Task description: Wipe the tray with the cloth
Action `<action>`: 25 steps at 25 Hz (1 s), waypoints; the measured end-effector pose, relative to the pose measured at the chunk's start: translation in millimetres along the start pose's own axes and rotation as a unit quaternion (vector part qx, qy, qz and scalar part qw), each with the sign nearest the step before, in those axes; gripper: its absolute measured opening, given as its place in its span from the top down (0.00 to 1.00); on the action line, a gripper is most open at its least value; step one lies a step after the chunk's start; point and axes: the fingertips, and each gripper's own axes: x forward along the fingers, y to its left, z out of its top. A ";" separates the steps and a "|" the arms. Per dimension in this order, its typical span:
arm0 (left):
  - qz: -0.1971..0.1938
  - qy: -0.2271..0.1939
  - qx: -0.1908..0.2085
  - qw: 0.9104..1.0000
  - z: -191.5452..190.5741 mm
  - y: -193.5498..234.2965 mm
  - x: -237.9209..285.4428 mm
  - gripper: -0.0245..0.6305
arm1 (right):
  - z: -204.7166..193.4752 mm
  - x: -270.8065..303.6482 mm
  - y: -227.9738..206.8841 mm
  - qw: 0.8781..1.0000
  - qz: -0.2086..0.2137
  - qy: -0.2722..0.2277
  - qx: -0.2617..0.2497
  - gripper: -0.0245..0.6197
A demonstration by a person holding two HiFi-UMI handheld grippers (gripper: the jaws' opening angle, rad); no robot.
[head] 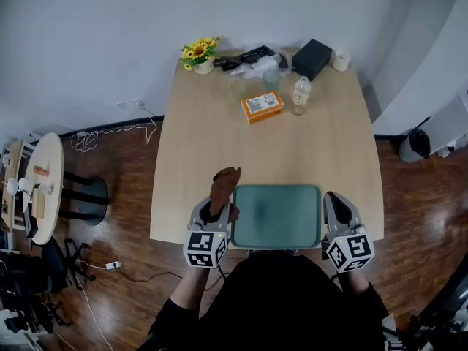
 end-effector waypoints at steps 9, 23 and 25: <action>0.089 0.077 -0.005 0.993 -67.7 97.2 -5.9 0.86 | -8.6 -5.0 -18.1 1.000 -0.023 0.006 0.011 0.96; 0.102 0.167 -0.124 0.973 -173.5 112.0 33.3 0.54 | -12.7 1.0 -8.2 0.999 -0.010 0.025 0.024 0.96; 0.082 0.119 -0.101 0.984 -123.9 96.6 24.6 0.54 | -12.2 0.6 -10.4 0.999 -0.010 0.025 0.025 0.96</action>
